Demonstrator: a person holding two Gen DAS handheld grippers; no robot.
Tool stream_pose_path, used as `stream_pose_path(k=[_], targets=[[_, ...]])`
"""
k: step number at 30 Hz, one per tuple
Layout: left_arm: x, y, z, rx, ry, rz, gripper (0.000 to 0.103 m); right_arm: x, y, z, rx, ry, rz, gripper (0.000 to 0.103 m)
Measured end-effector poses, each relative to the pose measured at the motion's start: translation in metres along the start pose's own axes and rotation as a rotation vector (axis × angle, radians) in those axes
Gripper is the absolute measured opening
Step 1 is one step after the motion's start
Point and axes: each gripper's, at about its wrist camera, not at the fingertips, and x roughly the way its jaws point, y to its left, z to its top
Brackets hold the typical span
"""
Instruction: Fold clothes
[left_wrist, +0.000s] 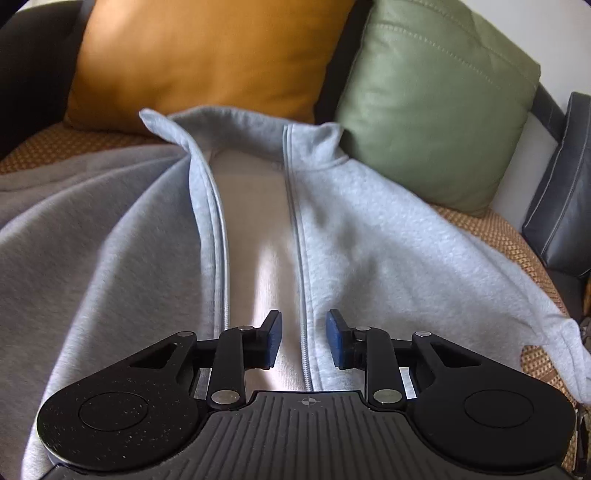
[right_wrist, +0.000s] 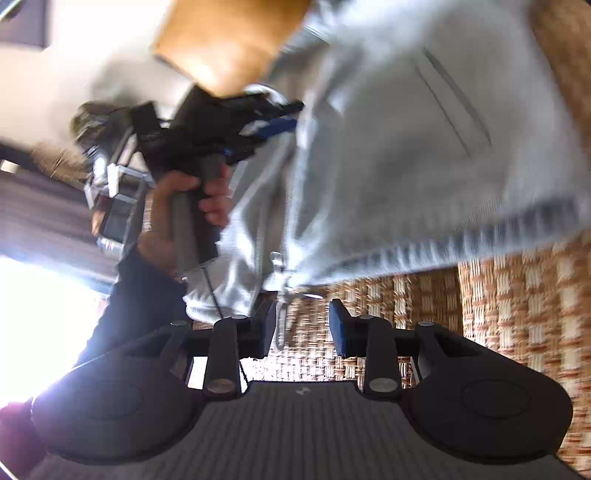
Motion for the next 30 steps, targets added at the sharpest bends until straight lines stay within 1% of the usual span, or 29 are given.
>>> stream_pose_path(k=[2,4,5,7,8,9,10,11,12,13,14,15,16,18,19,20,22,24,27,30], targets=[[-0.004,-0.016,-0.007,0.044,0.015,-0.044,0.042,-0.018,0.014,0.013,-0.066,-0.088,-0.004,0.033],[-0.009,-0.031,-0.015,0.088,0.031,-0.087,0.042,-0.020,0.021,0.035,-0.157,-0.154,-0.076,0.033],[-0.011,-0.039,-0.018,0.110,0.038,-0.109,0.043,-0.013,0.019,0.044,-0.198,-0.155,-0.137,0.033],[-0.015,-0.054,-0.026,0.153,0.053,-0.153,0.044,0.007,0.011,0.057,-0.274,-0.125,-0.277,0.033],[-0.014,-0.060,-0.032,0.179,0.066,-0.158,0.044,0.016,0.005,0.059,-0.295,-0.102,-0.346,0.033],[-0.009,-0.063,-0.045,0.213,0.088,-0.134,0.044,0.024,-0.005,0.055,-0.304,-0.075,-0.412,0.033],[-0.003,-0.066,-0.058,0.247,0.111,-0.110,0.043,0.028,-0.016,0.049,-0.309,-0.053,-0.456,0.031],[0.001,-0.066,-0.069,0.271,0.113,-0.096,0.044,0.031,-0.027,0.043,-0.313,-0.034,-0.489,0.026],[0.001,-0.064,-0.076,0.280,0.079,-0.100,0.045,0.031,-0.032,0.039,-0.318,-0.031,-0.494,0.024],[0.000,-0.062,-0.081,0.281,0.057,-0.104,0.045,0.029,-0.035,0.035,-0.324,-0.038,-0.486,0.024],[-0.002,-0.061,-0.079,0.259,0.059,-0.112,0.046,0.028,-0.037,0.031,-0.329,-0.044,-0.477,0.024],[-0.007,-0.057,-0.074,0.214,0.071,-0.123,0.046,0.025,-0.034,0.032,-0.327,-0.049,-0.463,0.024],[-0.016,-0.051,-0.068,0.163,0.071,-0.134,0.047,0.021,-0.028,0.036,-0.321,-0.052,-0.448,0.027],[-0.044,-0.037,-0.059,0.078,0.015,-0.144,0.051,0.010,-0.010,0.045,-0.329,-0.071,-0.411,0.030],[-0.063,-0.030,-0.060,0.050,-0.029,-0.125,0.060,0.002,0.003,0.051,-0.355,-0.094,-0.387,0.035],[-0.082,-0.022,-0.063,0.029,-0.067,-0.095,0.068,-0.002,0.017,0.060,-0.381,-0.109,-0.369,0.041],[-0.124,-0.002,-0.075,-0.014,-0.139,-0.021,0.073,-0.006,0.045,0.080,-0.434,-0.129,-0.338,0.047],[-0.164,0.021,-0.092,-0.099,-0.192,0.063,0.075,0.001,0.069,0.101,-0.486,-0.130,-0.318,0.048],[-0.211,0.060,-0.128,-0.273,-0.226,0.161,0.078,0.031,0.101,0.129,-0.563,-0.097,-0.318,0.052],[-0.234,0.089,-0.156,-0.368,-0.212,0.272,0.079,0.077,0.127,0.152,-0.649,-0.054,-0.354,0.053]])
